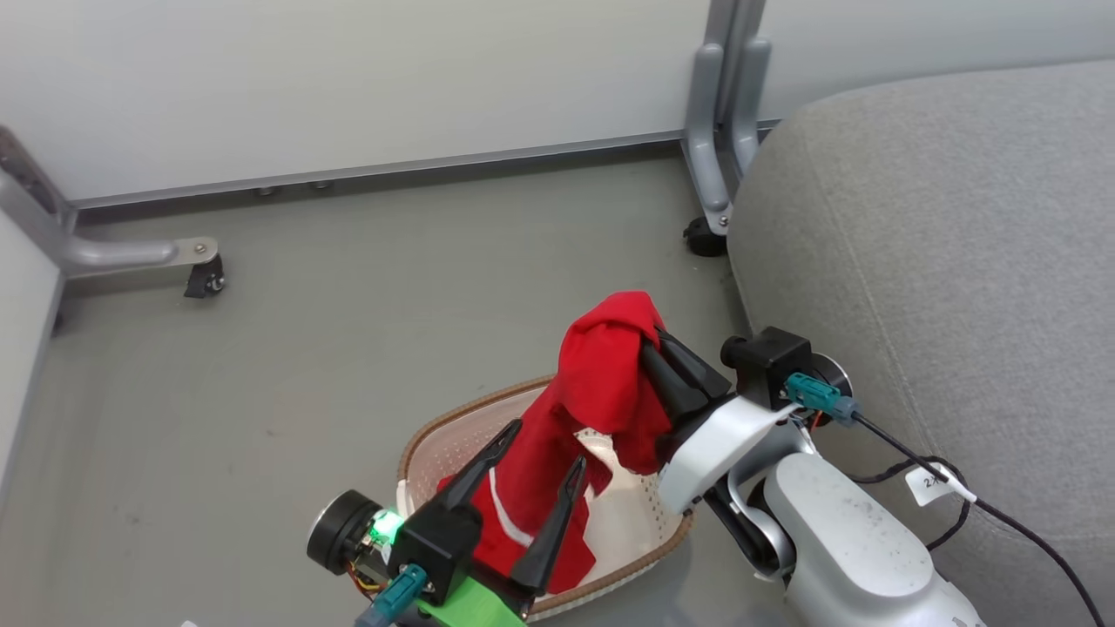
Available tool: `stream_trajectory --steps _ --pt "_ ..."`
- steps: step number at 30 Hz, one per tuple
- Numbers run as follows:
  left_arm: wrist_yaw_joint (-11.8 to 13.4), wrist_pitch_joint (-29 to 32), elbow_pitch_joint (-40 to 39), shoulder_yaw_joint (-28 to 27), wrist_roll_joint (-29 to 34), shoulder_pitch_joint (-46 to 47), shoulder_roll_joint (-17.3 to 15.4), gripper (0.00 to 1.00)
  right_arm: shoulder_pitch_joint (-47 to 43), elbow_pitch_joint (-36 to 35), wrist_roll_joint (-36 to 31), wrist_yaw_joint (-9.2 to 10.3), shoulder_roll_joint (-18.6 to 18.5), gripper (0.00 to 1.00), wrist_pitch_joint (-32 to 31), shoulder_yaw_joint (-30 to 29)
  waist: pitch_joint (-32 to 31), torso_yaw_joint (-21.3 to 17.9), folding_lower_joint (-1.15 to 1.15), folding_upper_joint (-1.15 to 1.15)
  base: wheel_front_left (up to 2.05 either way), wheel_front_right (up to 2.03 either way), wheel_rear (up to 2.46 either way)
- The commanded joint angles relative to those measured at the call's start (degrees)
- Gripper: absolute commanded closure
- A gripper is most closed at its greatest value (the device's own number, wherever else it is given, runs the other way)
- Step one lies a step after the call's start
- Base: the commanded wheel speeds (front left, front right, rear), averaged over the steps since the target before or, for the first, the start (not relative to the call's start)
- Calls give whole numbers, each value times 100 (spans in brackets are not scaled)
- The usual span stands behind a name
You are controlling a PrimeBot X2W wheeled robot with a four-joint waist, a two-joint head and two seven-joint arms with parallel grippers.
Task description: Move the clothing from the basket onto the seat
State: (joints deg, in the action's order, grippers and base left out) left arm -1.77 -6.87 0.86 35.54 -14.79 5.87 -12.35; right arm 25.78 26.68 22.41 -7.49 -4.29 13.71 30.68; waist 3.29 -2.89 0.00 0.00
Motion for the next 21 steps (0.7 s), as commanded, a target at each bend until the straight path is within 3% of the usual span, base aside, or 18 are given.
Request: stream_trajectory --steps 1,21 --pt "12 0 -11 2 -28 -64 -51 0 -18 -28 -66 0 -1 100 33 -31 43 -201 0 0 0 0 0" --pt "-67 204 -231 103 175 491 -257 0 137 -340 -513 0 13 100 134 -948 810 -2108 0 0 0 0 0"
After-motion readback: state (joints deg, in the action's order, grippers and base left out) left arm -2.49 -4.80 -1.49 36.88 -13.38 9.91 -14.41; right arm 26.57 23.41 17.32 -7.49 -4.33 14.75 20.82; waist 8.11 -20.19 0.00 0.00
